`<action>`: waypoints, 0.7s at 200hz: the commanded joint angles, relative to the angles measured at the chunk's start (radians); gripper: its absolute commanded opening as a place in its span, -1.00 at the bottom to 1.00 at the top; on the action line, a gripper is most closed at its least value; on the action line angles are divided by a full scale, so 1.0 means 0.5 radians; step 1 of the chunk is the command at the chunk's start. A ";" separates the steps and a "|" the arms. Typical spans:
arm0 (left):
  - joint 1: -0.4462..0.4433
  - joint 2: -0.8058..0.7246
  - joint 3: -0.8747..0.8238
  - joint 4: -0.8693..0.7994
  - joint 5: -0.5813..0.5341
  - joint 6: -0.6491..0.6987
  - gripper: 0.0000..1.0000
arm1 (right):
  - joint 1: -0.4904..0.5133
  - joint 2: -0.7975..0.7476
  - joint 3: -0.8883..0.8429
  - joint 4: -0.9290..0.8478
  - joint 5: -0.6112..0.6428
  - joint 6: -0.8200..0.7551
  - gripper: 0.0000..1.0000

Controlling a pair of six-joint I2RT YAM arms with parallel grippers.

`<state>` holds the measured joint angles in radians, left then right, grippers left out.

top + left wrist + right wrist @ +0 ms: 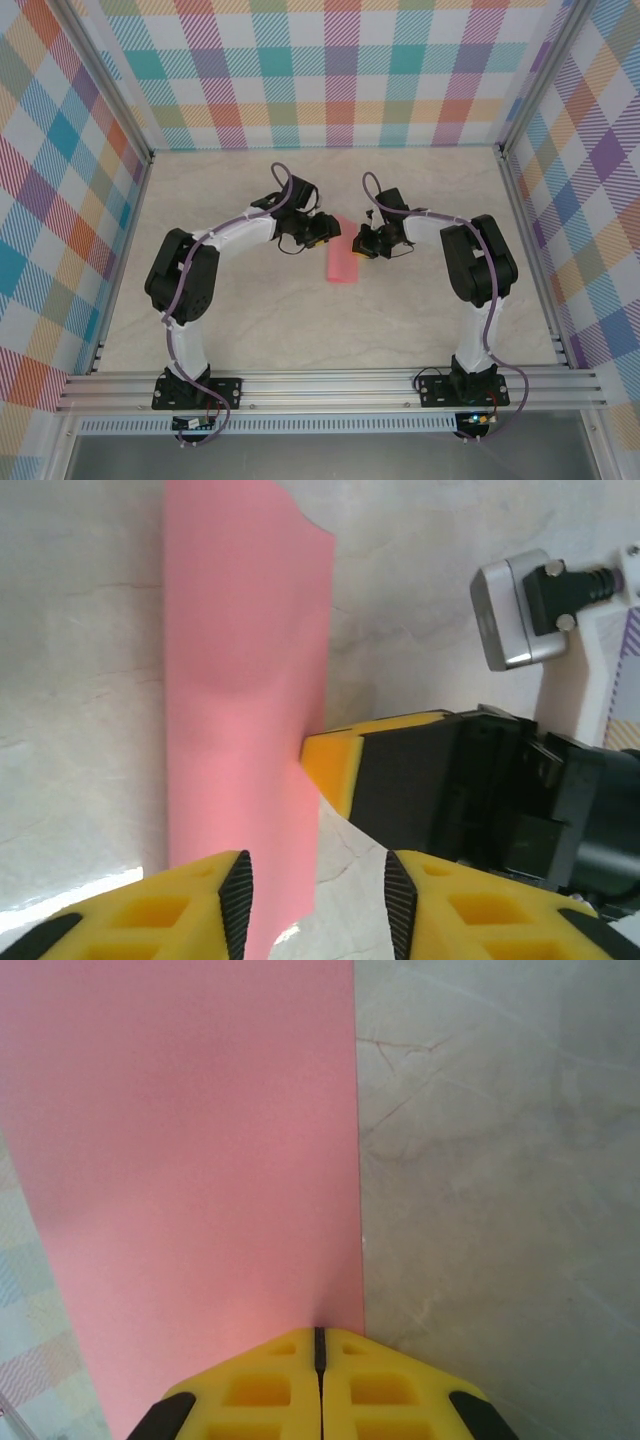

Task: Fold a paper plane with a square sheet of paper (fold left side to right side)
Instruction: First fold the square sheet of paper in half at the center of the table.

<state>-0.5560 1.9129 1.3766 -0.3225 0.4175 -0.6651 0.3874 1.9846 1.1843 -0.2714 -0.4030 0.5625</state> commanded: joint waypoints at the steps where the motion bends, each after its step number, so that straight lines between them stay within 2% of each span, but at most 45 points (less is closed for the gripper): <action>1: -0.056 0.098 0.025 0.071 0.189 -0.021 -0.27 | 0.014 0.116 -0.031 -0.192 0.122 -0.036 -0.88; 38: -0.061 0.261 0.099 0.073 0.188 0.007 -0.36 | 0.017 0.123 -0.028 -0.196 0.125 -0.039 -0.88; 102: -0.057 0.337 0.113 -0.151 -0.089 0.136 -0.41 | 0.023 0.132 -0.013 -0.236 0.155 -0.068 -0.88; 140: -0.042 0.369 0.049 -0.141 -0.115 0.143 -0.42 | 0.024 0.148 -0.006 -0.263 0.173 -0.082 -0.88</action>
<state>-0.5755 2.0708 1.4090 -0.3569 0.3927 -0.6151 0.3889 1.9915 1.1995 -0.2935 -0.4007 0.5526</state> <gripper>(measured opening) 0.294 0.064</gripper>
